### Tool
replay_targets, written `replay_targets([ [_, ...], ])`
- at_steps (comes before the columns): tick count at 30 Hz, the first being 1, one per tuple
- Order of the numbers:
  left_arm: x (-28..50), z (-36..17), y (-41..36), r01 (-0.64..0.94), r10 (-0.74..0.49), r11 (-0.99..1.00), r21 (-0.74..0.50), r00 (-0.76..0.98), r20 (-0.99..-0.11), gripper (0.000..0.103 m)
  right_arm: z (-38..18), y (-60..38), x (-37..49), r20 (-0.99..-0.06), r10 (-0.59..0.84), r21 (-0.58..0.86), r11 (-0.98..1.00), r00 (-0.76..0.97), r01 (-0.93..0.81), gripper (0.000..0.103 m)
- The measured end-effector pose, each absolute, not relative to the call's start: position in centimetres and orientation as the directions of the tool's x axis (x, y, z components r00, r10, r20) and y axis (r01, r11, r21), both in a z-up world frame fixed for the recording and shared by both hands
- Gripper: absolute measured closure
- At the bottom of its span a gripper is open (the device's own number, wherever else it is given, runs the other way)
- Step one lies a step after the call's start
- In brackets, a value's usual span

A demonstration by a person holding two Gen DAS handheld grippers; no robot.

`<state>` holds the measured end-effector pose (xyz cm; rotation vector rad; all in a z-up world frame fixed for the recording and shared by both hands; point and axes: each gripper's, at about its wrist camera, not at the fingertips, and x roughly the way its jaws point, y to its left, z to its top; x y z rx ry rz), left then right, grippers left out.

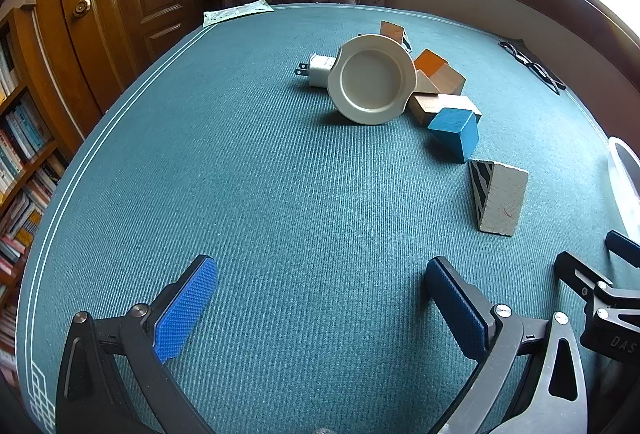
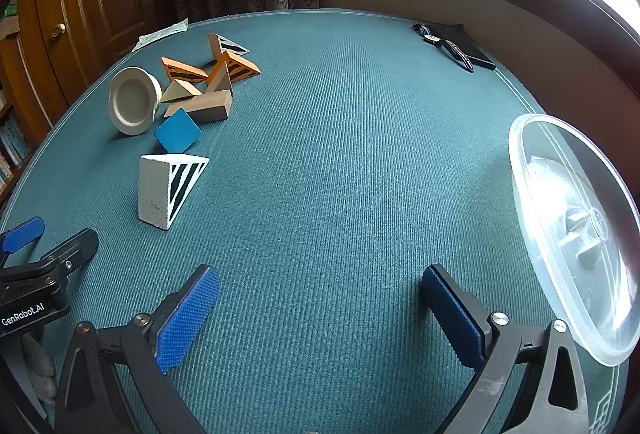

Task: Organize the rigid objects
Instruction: 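Move the right tool toward the white foam block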

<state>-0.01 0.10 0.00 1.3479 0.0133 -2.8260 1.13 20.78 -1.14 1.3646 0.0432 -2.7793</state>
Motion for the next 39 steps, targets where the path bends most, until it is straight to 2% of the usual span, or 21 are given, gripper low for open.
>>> replay_targets([
  [22,-0.3,0.0,-0.5,0.016,-0.008,-1.000,-0.003,-0.628,-0.778,0.000,-1.1,20.9,1.3,-0.788,-0.037,0.004,-0.999,-0.615,0.054,0.000],
  [39,-0.4,0.2,-0.9,0.004,0.007,-1.000,-0.012,-0.607,-0.795,0.000,-1.1,20.3,1.4,-0.800,-0.067,-0.005,-0.993,-0.596,0.117,0.000],
])
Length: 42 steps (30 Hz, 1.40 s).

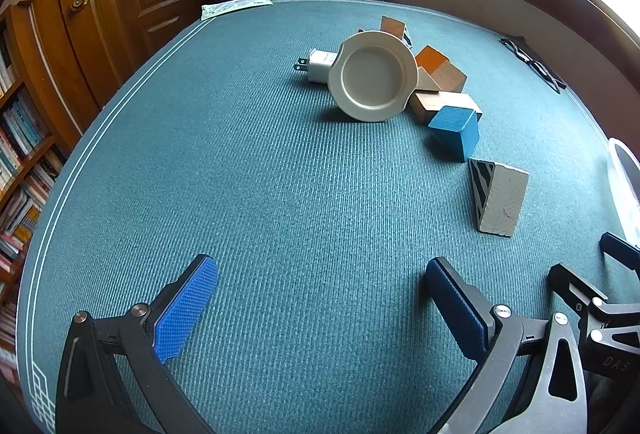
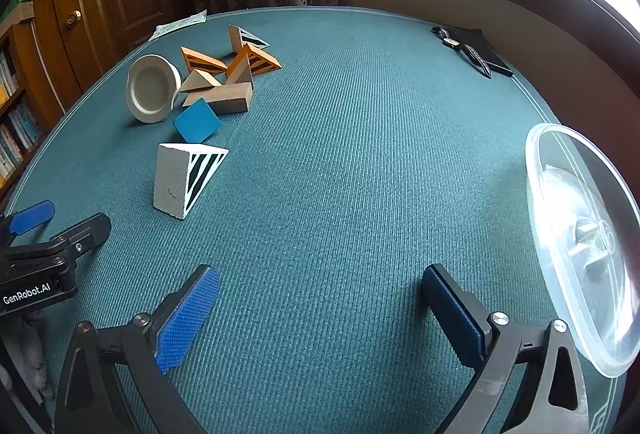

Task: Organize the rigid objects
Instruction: 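Move the right tool toward the white foam block, then grasp the white foam block with the right tool and lift it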

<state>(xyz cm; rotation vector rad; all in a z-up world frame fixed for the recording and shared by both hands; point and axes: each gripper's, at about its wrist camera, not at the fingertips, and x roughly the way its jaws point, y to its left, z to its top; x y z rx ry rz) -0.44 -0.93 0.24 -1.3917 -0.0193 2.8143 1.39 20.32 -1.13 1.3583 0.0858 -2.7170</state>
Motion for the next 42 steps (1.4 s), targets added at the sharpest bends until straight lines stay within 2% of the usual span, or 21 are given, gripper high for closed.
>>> replay_targets([
  [28,-0.6,0.8,-1.3,0.036,-0.005,-0.999,-0.021,-0.609,-0.793,0.000,-1.0,20.2,1.4,-0.806,-0.093,-0.004,-0.987,-0.584,0.162,0.000],
  [42,-2.2,4.7,-3.7,0.121,-0.090,-0.993,0.007,-0.702,-0.706,0.000,0.6,17.1,0.7,-0.787,-0.178,0.034,-0.969,-0.591,0.247,0.000],
])
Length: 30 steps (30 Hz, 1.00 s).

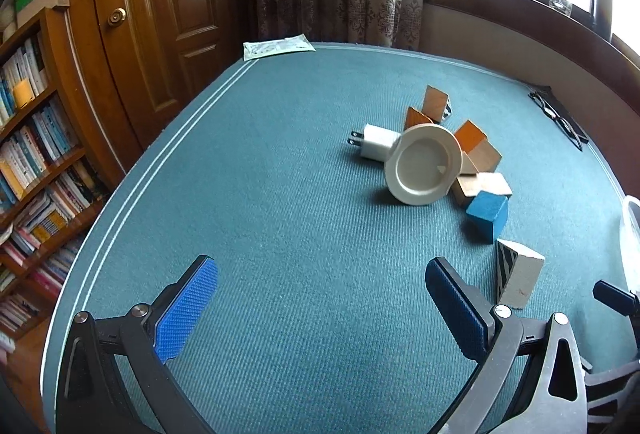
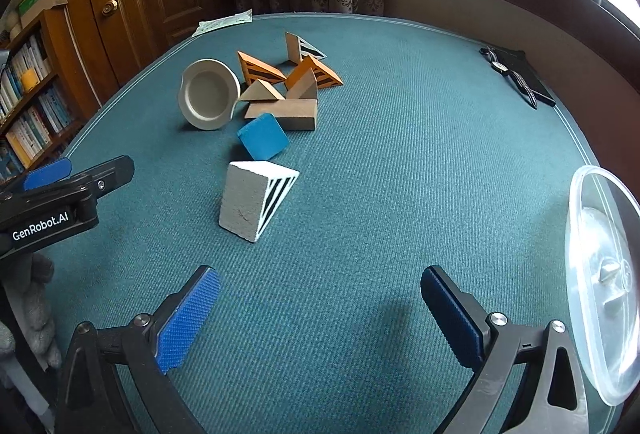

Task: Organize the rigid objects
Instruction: 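Grasp the white foam block with the right tool and lift it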

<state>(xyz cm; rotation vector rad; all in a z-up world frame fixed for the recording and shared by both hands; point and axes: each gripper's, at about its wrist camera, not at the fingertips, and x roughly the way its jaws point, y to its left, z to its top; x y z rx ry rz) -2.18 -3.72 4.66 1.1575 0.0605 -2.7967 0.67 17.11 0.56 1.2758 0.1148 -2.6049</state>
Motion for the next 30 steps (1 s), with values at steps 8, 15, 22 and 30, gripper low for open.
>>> replay_targets([
  [8,-2.7,6.8,-5.3,0.166,-0.127,-0.986,0.003,-0.742,-0.658,0.000,1.6,14.7,-1.0,-0.763,-0.224,0.055,-0.957,-0.606,0.284,0.006],
  [15,-3.1,7.1,-5.5,0.176,-0.128,-0.984,-0.008,-0.743,-0.657,0.000,0.6,13.1,-2.8,-0.788,-0.230,0.077,-0.957,-0.572,0.278,0.034],
  [22,-3.9,7.4,-5.1,0.175,-0.118,-0.984,-0.022,-0.747,-0.654,0.000,0.1,12.5,-3.4,-0.785,-0.187,0.035,-0.965,-0.591,0.258,0.061],
  [30,-5.0,7.9,-4.5,0.164,-0.107,-0.986,-0.027,-0.750,-0.653,0.000,0.3,13.0,-2.9,-0.772,-0.198,0.038,-0.963,-0.604,0.268,0.068],
])
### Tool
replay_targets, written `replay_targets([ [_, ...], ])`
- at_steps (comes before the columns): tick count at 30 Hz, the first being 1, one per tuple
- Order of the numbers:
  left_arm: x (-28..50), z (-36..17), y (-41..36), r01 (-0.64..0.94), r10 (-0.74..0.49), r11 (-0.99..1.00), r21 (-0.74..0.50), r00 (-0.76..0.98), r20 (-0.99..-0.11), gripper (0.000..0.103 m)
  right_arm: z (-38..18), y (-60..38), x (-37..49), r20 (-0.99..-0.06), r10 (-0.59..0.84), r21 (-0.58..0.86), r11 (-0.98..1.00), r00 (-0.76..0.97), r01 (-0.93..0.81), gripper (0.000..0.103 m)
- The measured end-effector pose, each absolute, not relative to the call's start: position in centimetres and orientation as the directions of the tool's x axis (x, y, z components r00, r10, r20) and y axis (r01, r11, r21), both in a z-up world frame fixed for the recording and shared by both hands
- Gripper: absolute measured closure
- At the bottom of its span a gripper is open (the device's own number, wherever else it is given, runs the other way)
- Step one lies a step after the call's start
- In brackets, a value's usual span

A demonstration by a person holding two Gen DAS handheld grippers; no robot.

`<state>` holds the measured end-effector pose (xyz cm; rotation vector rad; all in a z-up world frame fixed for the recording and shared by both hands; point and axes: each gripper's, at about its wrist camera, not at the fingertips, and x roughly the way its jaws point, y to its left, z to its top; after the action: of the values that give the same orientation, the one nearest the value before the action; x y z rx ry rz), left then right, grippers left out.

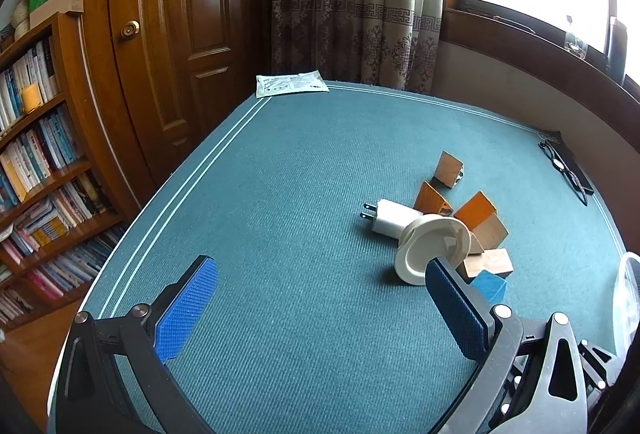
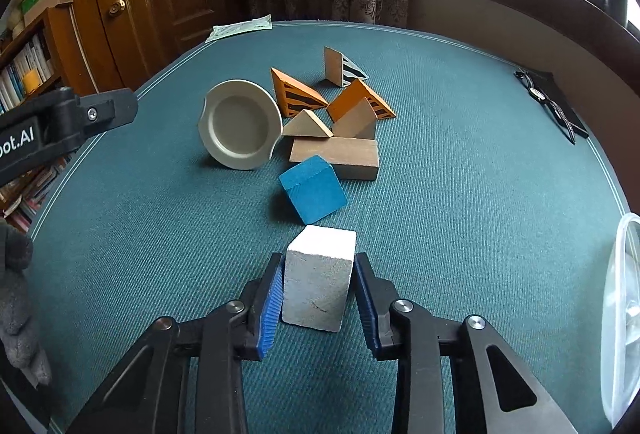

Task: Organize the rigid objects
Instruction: 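Grasp the white foam block with the right tool and lift it, then carry the foam block with the right tool while the left tool grasps the blue cube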

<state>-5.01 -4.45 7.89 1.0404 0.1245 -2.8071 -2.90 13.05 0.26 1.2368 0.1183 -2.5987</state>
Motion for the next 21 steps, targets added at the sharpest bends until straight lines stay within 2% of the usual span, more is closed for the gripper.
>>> replay_targets([
  [11,-5.4,10.8,-2.6,0.137,-0.124,-0.990,0.024,-0.781,-0.612,0.000,2.3,15.8,-2.5,-0.728,-0.228,0.094,-0.967,-0.647,0.235,0.069],
  [21,-2.2,14.7,-2.1,0.154,-0.183,-0.983,0.100,-0.815,-0.549,0.000,3.6,17.7,-1.6,-0.691,-0.273,0.148,-0.960,-0.670,0.238,0.069],
])
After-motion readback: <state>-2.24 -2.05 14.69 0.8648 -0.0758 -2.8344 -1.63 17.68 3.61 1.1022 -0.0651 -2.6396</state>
